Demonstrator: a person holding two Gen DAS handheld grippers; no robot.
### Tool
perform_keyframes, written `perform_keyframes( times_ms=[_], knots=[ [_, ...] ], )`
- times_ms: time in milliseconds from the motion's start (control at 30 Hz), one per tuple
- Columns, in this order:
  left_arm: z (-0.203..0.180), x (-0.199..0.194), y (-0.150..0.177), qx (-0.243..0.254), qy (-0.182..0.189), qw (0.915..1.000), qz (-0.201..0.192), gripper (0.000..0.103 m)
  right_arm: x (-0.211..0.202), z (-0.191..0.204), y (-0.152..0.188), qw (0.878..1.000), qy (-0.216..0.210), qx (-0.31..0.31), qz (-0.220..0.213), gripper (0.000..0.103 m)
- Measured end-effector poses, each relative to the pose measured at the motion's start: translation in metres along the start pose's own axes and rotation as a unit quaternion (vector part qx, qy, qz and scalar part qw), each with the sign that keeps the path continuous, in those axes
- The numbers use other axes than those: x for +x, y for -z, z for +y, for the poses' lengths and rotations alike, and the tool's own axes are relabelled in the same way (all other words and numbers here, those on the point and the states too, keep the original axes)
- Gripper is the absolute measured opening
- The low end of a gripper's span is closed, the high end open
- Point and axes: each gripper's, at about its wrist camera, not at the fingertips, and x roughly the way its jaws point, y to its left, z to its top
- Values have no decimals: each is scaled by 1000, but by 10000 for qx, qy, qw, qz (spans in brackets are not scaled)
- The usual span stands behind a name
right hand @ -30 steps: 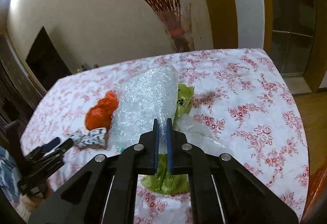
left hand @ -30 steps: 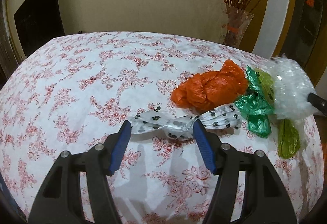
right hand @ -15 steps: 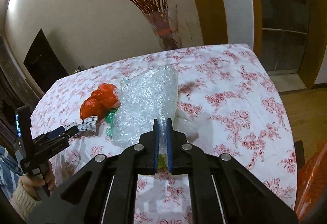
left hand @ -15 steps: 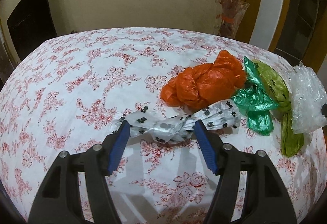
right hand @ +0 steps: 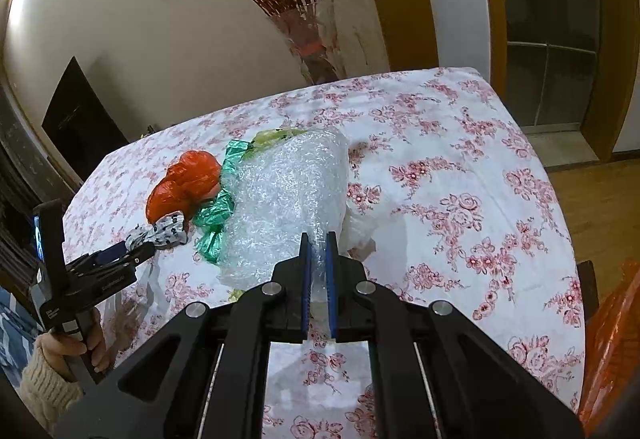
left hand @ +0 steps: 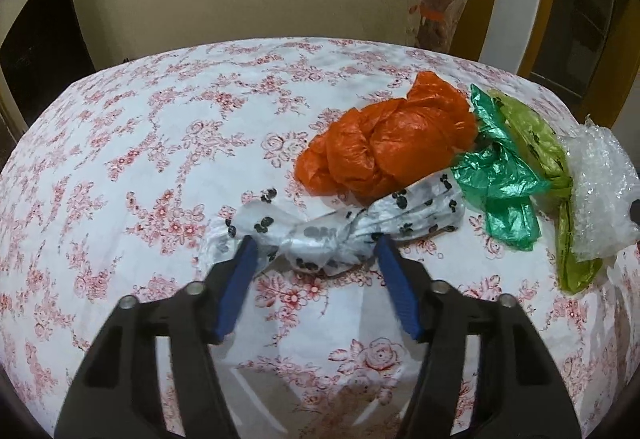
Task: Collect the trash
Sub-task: 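Grasp the white paw-print bag with the left tool while the right tool grasps bubble wrap, then carry the paw-print bag and bubble wrap over the orange basket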
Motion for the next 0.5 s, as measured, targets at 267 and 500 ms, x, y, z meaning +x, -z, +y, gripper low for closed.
perform_keyframes(
  times_ms=[267, 500],
  knots=[
    [-3, -1, 1, 70, 55, 10000, -39, 33, -1, -5, 4, 10000, 34, 63, 37, 6],
    [-10, -6, 5, 104, 176, 9998, -46, 24, -9, -10, 6, 9999, 33, 126, -5, 6]
  ],
)
